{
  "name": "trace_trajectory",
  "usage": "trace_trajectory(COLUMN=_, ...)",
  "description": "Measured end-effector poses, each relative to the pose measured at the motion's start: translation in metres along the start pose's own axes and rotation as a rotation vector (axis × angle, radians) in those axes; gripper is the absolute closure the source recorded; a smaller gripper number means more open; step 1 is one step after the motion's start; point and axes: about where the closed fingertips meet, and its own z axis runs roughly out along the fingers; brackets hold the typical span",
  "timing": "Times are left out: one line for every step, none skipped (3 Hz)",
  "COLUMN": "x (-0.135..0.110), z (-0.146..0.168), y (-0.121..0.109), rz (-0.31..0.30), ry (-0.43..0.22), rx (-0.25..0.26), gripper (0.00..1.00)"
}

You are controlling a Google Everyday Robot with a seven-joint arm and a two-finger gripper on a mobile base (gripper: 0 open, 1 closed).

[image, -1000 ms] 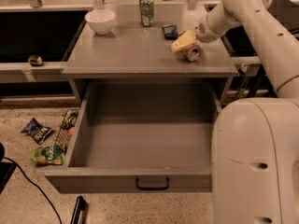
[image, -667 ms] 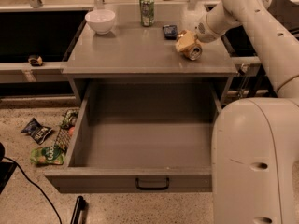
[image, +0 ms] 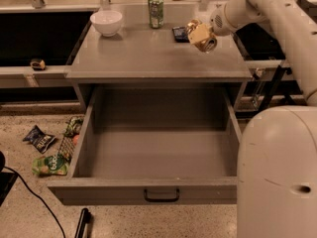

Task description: Place orange can into top drawer

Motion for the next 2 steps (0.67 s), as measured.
trace_trajectory(x=-0.024, z=-0.028, y=0.006, rz=-0.104, ry=-0.138, rx=-0.031, gripper=1.0)
trace_trajectory(x=-0.042, z=-0.053, y=0.014, rz=-0.21, ry=-0.244, rx=-0.034, gripper=1.0)
